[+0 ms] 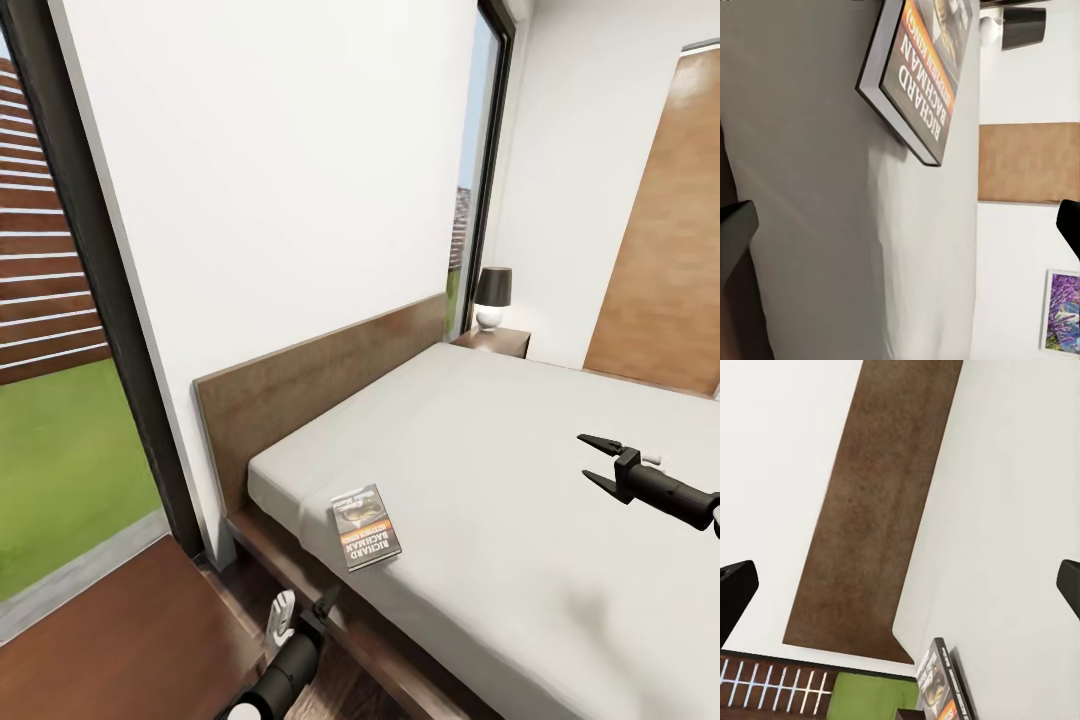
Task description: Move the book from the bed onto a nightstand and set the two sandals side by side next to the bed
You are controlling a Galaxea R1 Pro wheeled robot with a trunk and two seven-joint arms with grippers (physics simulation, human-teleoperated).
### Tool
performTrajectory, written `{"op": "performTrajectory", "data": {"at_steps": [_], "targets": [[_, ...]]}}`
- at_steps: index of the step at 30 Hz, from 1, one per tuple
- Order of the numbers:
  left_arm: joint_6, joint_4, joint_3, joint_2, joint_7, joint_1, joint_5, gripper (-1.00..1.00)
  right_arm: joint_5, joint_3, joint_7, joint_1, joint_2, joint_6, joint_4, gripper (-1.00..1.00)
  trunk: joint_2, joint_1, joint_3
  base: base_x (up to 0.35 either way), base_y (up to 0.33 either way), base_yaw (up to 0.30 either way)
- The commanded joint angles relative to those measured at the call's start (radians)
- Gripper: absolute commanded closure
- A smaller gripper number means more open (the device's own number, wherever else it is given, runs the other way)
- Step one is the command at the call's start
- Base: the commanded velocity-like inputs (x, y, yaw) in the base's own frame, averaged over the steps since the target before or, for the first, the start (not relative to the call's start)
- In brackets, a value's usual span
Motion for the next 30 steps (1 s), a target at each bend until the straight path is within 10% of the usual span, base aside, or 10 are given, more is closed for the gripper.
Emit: {"op": "performTrajectory", "data": {"at_steps": [1, 30], "targets": [[0.007, 0.0, 0.001, 0.0, -0.001, -0.002, 0.01, -1.0, 0.004, -0.004, 0.004, -0.001, 0.0, 0.004, 0.0, -1.0, 0.0, 0.0, -0.001, 0.0, 0.0, 0.0], [0.007, 0.037, 0.002, 0.0, -0.001, -0.037, 0.006, -1.0, 0.004, -0.003, 0.004, -0.001, 0.001, 0.005, 0.0, -1.0, 0.0, 0.0, -0.001, 0.0, 0.0, 0.0]]}}
